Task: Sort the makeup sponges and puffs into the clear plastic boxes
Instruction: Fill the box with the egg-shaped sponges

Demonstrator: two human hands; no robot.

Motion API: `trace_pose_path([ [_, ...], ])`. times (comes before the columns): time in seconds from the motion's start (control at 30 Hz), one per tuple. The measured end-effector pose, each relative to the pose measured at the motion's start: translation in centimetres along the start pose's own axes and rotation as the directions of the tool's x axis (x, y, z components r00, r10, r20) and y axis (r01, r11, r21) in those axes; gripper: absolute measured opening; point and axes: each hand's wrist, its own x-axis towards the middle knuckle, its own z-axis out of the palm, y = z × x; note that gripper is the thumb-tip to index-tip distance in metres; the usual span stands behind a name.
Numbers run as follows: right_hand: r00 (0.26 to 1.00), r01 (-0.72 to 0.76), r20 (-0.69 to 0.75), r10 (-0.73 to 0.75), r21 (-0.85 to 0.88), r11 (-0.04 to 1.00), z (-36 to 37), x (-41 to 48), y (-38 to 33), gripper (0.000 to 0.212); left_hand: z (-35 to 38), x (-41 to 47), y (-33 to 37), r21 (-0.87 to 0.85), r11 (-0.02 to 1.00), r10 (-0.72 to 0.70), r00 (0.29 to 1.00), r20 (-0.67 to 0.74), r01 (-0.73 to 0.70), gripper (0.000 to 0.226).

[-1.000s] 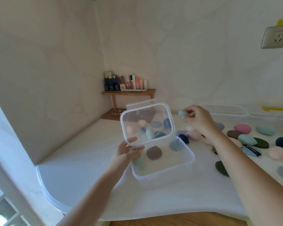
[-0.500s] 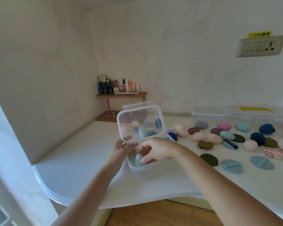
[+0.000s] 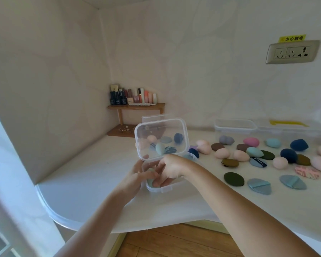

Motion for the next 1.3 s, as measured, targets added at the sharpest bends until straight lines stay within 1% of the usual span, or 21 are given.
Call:
trace_pose_path([
  [0.07,0.999,0.034,0.013,-0.034,0.025,0.999,0.2,0.3,0.1,0.032,0.2,-0.3,0.2,0.024,0.999,0.024,0.998,0.057,-0.025,0.057],
  [0.17,0.999,0.037,0.021,-0.036,-0.051,0.998,0.4,0.4,0.1,0.027,0.4,-0.3,0.9,0.046,0.998,0.03,0.994,0.11,-0.035,0.054],
  [0.3,0.994,0.065,0.096,-0.058,-0.067,0.996,-1.0,-0.5,0.3,0.043,0.2,0.1,1.3,0.038,0.998,-0.051,0.998,0.045,0.05,0.061],
  [0.37,0.991,0.104,0.08,-0.106,0.033,0.994,-2.2,-1.8,0.6,0.04,0.3,0.1,1.2,0.048,0.996,-0.07,0.997,0.012,0.07,0.063],
  [0.4,0.988,0.154,0.011,-0.156,0.113,0.982,-3.0,-2.5,0.7,0.03,0.2,0.2,1.1,0.043,0.996,-0.083,0.996,-0.021,0.084,0.066],
  [0.47,0.937,0.278,-0.274,-0.217,0.208,0.938,-5.0,-3.9,1.0,0.009,0.1,0.3,0.8,0.04,0.994,-0.103,0.992,-0.079,0.106,0.07],
  [0.53,0.8,0.354,-0.582,-0.147,0.261,0.898,-7.6,-3.7,2.7,0.018,-0.2,0.2,0.7,0.06,0.99,-0.119,0.987,-0.105,0.126,0.07],
  [0.57,0.747,0.36,-0.658,-0.098,0.276,0.891,-8.7,-3.3,3.7,0.02,-0.3,0.2,0.7,0.073,0.988,-0.124,0.986,-0.112,0.133,0.069],
  [0.6,0.722,0.333,-0.689,-0.061,0.268,0.904,-9.5,-2.6,4.6,0.02,-0.4,0.1,0.7,0.088,0.986,-0.132,0.984,-0.119,0.143,0.069],
  [0.67,0.753,0.256,-0.653,-0.079,0.18,0.95,-10.2,-0.7,6.6,0.013,-0.7,-0.1,0.9,0.112,0.982,-0.136,0.983,-0.126,0.15,0.068],
  [0.77,0.816,0.256,-0.532,-0.225,-0.015,0.966,-10.5,2.0,7.6,0.024,-1.6,-0.5,1.1,0.147,0.977,-0.137,0.981,-0.138,0.157,0.07],
  [0.8,0.84,0.266,-0.472,-0.268,-0.073,0.961,-10.4,2.9,7.4,0.028,-1.8,-0.6,1.0,0.154,0.975,-0.142,0.98,-0.138,0.163,0.074],
  [0.87,0.899,0.241,-0.34,-0.277,-0.146,0.96,-10.2,4.7,6.4,0.033,-2.3,-0.6,0.7,0.137,0.973,-0.163,0.972,-0.171,0.187,0.088],
  [0.93,0.957,0.185,-0.203,-0.207,-0.118,0.976,-9.7,6.4,5.4,0.023,-2.2,-0.7,0.5,0.122,0.976,-0.154,0.967,-0.205,0.181,0.082],
  [1.0,0.98,0.16,-0.107,-0.168,-0.076,0.984,-9.6,7.6,4.9,0.045,-1.9,-0.8,0.6,0.114,0.982,-0.124,0.967,-0.222,0.152,0.071],
  [1.03,0.978,0.175,-0.079,-0.192,-0.182,0.968,-9.7,8.9,5.5,0.041,-1.7,-1.0,0.6,0.106,0.984,-0.115,0.966,-0.231,0.143,0.069],
  [1.1,0.963,0.242,0.005,-0.27,-0.454,0.857,-9.2,10.1,5.5,0.01,-1.7,-1.1,0.5,0.084,0.988,-0.106,0.962,-0.251,0.131,0.071],
  [1.13,0.965,0.224,-0.026,-0.26,-0.428,0.876,-8.9,10.0,4.6,0.004,-1.7,-1.1,0.4,0.073,0.989,-0.109,0.959,-0.263,0.132,0.072],
  [1.2,0.972,0.231,0.031,-0.231,-0.252,0.94,-8.5,10.2,5.0,0.037,-1.6,-1.1,0.3,0.054,0.989,-0.117,0.954,-0.276,0.137,0.073],
  [1.23,0.945,0.323,0.071,-0.318,-0.331,0.887,-8.4,10.1,4.9,0.05,-1.5,-1.1,0.4,0.046,0.99,-0.116,0.954,-0.277,0.134,0.072],
  [1.3,0.927,0.363,0.058,-0.37,-0.374,0.853,-8.7,10.1,5.1,0.049,-1.3,-1.1,0.4,0.03,0.991,-0.114,0.952,-0.282,0.128,0.069],
])
